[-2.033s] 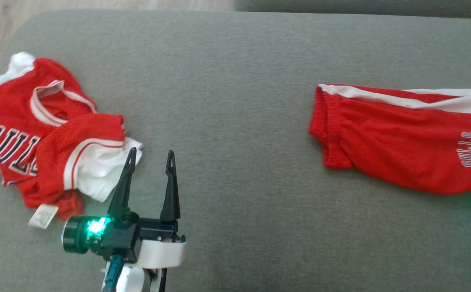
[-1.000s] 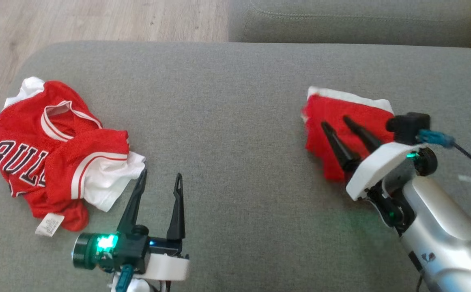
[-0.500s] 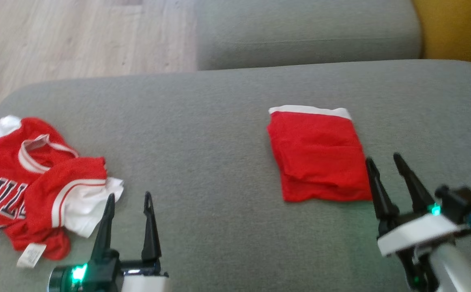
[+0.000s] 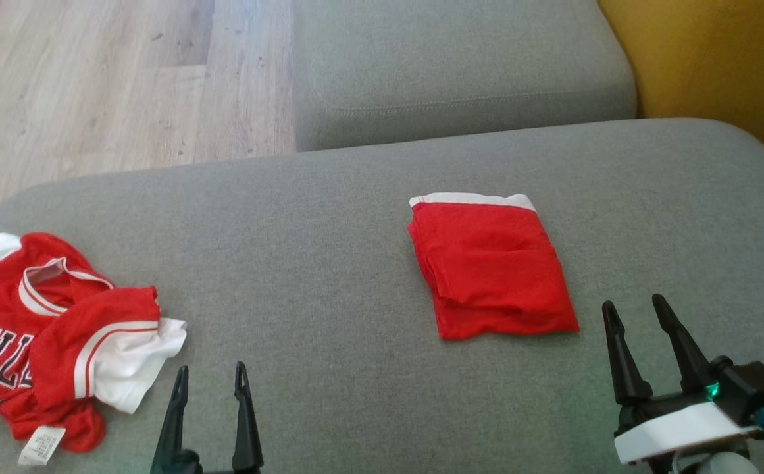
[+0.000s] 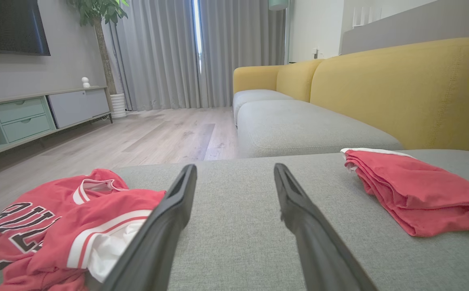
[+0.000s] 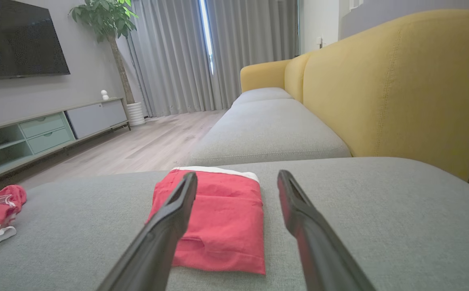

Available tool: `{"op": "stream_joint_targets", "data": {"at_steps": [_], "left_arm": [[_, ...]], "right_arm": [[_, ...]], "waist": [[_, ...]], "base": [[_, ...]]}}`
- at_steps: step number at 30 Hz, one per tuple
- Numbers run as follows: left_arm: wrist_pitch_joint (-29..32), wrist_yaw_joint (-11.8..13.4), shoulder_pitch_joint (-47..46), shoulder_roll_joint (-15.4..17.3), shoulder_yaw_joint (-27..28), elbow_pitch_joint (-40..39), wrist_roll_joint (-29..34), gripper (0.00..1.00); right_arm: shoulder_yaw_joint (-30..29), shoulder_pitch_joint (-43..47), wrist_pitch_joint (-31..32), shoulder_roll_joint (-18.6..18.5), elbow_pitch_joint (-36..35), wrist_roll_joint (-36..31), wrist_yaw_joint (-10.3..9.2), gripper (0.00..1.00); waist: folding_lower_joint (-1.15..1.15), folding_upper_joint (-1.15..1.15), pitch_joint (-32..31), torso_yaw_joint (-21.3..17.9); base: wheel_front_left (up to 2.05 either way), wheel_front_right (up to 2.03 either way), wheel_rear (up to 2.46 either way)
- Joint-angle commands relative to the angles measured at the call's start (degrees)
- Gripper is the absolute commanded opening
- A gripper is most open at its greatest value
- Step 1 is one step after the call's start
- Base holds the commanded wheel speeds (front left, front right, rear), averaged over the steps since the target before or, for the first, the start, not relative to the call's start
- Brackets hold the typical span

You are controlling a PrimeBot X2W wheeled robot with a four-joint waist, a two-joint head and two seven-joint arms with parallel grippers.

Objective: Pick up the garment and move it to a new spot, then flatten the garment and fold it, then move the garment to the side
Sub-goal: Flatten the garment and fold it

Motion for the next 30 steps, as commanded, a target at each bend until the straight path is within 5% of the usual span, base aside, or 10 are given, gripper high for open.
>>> {"op": "stream_joint_targets", "data": {"at_steps": [1,30], "left_arm": [[-0.3,-0.05,-1.21,-0.27,1.43,-1.45,0.78,1.0],[-0.3,-0.42,-1.38,-0.28,2.31,-0.77,2.23,1.0]], "right_arm": [[0.62,-0.67,-0.64,-0.01,-2.43,-0.82,0.28,1.0],[-1.08,2.65,-0.64,1.33,-3.42,-5.07,0.28,1.0]], "waist": [[0.0,0.0,-0.46,-0.04],[0.0,0.0,-0.87,0.88]], "base": [[0.0,0.0,0.0],[0.0,0.0,0.0]]}}
